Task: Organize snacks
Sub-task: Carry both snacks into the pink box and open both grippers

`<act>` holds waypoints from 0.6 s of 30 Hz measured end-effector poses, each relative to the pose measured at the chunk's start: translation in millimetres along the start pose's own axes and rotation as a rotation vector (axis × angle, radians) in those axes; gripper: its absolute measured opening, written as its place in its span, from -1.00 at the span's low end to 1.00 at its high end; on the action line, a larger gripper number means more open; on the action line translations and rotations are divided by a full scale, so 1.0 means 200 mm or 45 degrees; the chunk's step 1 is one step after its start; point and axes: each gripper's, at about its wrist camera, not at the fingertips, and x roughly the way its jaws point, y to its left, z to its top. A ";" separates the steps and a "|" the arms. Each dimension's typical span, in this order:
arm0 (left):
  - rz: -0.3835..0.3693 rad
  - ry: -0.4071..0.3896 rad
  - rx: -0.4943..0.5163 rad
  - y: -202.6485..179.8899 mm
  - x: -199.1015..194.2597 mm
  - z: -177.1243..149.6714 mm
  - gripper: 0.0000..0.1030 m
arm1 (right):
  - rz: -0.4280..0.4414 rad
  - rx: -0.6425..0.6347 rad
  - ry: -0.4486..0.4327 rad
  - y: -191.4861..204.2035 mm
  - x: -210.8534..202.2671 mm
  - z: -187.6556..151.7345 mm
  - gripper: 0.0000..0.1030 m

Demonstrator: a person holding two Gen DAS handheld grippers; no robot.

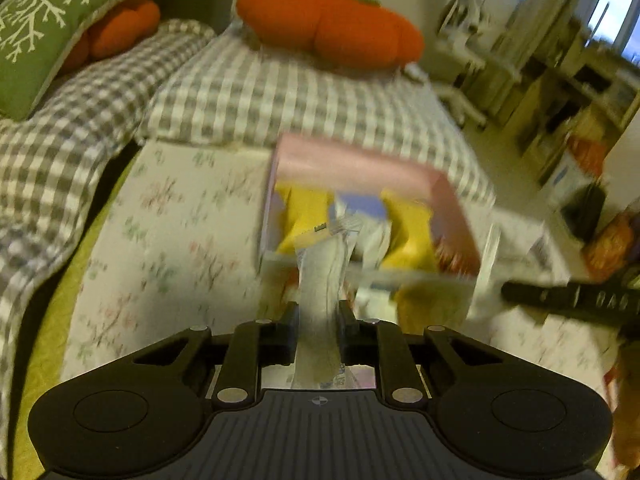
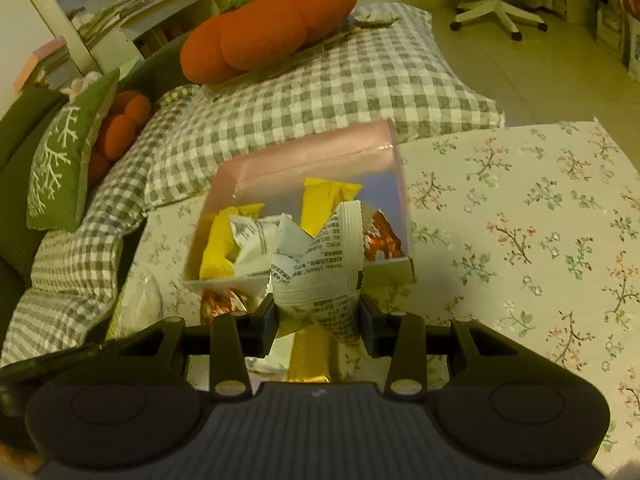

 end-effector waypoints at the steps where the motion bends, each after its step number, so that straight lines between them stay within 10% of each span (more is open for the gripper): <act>1: -0.020 -0.012 -0.004 0.01 0.01 0.02 -0.68 | 0.015 0.017 -0.001 0.00 0.00 0.00 -0.26; 18: -0.224 0.012 -0.022 -0.12 0.46 0.22 -0.68 | 0.094 0.051 0.003 0.00 0.26 0.15 -0.26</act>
